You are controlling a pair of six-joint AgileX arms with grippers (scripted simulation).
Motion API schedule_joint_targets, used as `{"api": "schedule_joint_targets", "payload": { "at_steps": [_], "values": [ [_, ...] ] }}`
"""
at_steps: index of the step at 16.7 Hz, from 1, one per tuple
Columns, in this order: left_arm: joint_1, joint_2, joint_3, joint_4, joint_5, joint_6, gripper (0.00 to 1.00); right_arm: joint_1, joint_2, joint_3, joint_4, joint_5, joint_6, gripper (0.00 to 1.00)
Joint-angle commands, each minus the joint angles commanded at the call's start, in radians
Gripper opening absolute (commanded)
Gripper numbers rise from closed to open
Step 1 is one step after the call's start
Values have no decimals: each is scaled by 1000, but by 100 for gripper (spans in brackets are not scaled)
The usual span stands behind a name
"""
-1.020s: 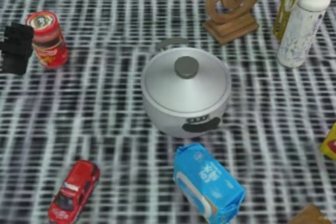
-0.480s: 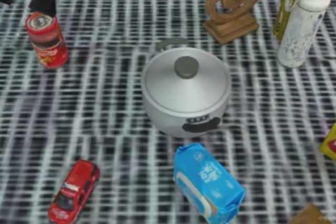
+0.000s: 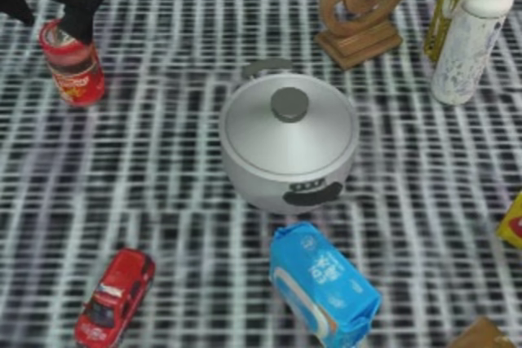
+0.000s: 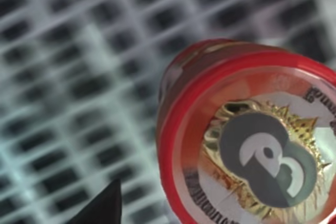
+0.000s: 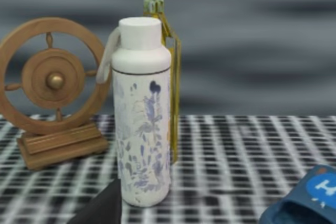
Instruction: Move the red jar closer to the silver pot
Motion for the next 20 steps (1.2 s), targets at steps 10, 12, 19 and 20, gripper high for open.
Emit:
{"api": "schedule_joint_targets", "payload": {
  "at_steps": [10, 12, 19, 20],
  "values": [
    [4, 94, 117, -36, -13, 18, 100, 0, 0, 0, 0, 0, 0, 100],
    [5, 123, 154, -47, -14, 16, 100, 0, 0, 0, 0, 0, 0, 100],
    [2, 344, 474, -137, -11, 12, 100, 0, 0, 0, 0, 0, 0, 100],
    [1, 368, 505, -146, -11, 12, 100, 0, 0, 0, 0, 0, 0, 100]
  ]
}}
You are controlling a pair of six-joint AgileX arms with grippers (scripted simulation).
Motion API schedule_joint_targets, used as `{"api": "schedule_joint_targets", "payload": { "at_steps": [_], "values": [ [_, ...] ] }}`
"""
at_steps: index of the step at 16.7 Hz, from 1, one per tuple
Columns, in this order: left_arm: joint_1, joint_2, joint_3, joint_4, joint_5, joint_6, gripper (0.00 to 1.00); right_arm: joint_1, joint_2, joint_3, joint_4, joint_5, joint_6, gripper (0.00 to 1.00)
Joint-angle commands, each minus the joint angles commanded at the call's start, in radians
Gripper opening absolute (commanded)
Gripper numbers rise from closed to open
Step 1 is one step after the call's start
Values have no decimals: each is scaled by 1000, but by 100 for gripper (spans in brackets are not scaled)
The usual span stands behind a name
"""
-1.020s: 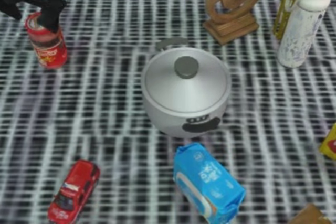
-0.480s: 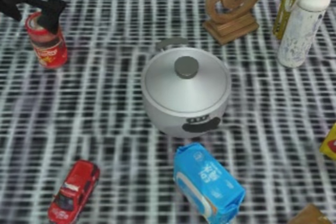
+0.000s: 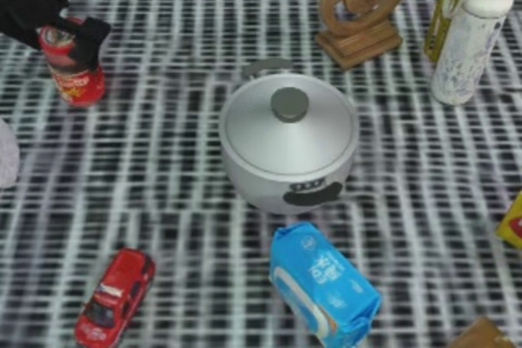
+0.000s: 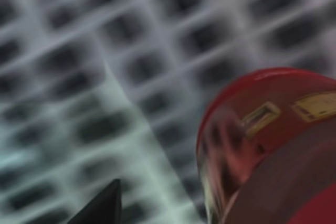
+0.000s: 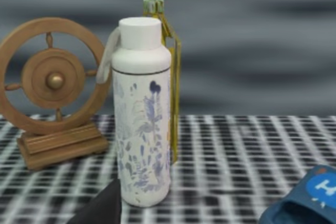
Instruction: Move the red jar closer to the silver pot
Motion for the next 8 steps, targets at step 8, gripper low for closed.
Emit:
{"api": "schedule_joint_targets", "payload": {
  "at_steps": [8],
  "values": [
    [-1, 26, 33, -10, 0, -1, 85, 0, 0, 0, 0, 0, 0, 100]
  ]
}}
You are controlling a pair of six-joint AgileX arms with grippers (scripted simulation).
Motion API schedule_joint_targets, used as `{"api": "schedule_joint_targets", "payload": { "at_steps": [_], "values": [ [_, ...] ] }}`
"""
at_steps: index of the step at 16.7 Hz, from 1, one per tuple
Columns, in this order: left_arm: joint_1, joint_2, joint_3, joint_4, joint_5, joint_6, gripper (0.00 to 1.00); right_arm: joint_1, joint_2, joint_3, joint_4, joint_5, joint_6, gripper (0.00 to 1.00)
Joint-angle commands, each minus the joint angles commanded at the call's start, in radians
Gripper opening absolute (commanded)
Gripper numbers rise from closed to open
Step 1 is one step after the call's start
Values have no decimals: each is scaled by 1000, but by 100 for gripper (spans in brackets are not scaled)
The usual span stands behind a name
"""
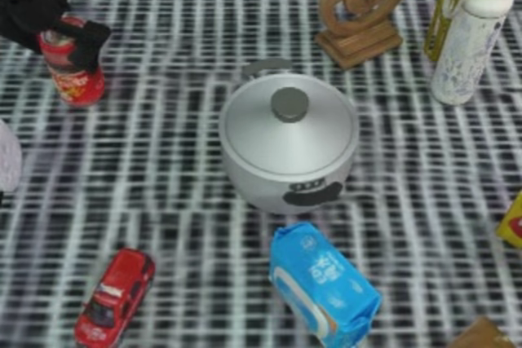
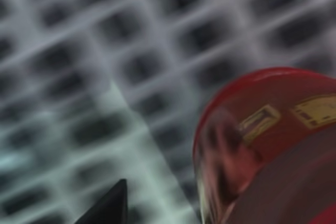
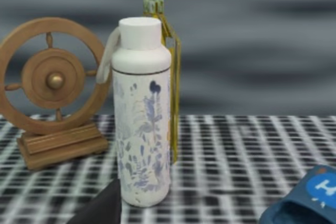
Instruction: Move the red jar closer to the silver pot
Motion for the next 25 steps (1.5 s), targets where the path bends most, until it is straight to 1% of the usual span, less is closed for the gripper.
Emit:
{"api": "schedule_joint_targets", "payload": {
  "at_steps": [11, 12, 21, 25],
  "values": [
    [0, 0, 0, 0, 0, 0, 2, 0, 0, 0, 0, 0, 0, 100],
    [0, 0, 0, 0, 0, 0, 0, 0, 0, 0, 0, 0, 0, 100],
    [2, -2, -2, 1, 0, 2, 0, 0, 0, 0, 0, 0, 0, 100],
    [6, -93, -107, 44, -2, 0, 0, 0, 0, 0, 0, 0, 0, 100]
  ]
}}
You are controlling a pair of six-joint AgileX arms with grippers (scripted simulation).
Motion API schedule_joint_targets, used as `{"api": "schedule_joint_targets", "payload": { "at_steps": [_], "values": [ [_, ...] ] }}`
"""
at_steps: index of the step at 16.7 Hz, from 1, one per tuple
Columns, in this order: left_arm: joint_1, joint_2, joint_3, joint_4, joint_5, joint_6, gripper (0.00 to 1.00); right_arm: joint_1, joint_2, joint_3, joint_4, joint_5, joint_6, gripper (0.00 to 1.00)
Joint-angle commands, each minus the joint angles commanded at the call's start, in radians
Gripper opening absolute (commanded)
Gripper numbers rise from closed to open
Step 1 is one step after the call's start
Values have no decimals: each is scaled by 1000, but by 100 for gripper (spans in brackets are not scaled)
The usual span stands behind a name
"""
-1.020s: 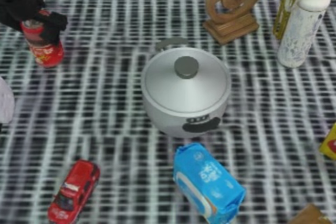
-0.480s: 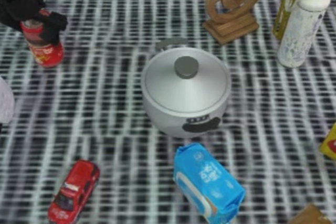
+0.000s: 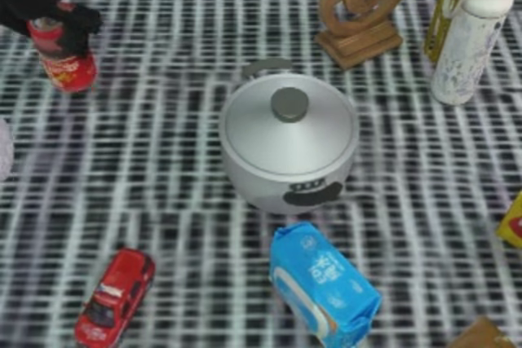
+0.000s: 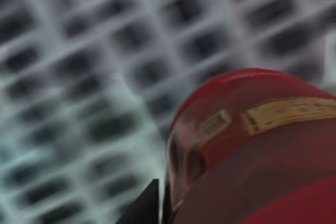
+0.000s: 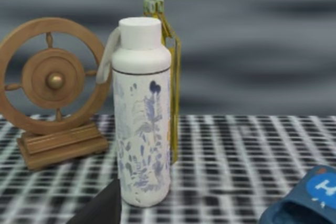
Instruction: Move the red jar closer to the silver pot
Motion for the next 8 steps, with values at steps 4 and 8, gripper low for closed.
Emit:
{"api": "schedule_joint_targets", "payload": {
  "at_steps": [4, 8],
  "values": [
    [4, -187, -264, 82, -2, 2, 0, 0, 0, 0, 0, 0, 0, 100],
    [11, -415, -637, 180, -4, 2, 0, 0, 0, 0, 0, 0, 0, 100]
  ]
}}
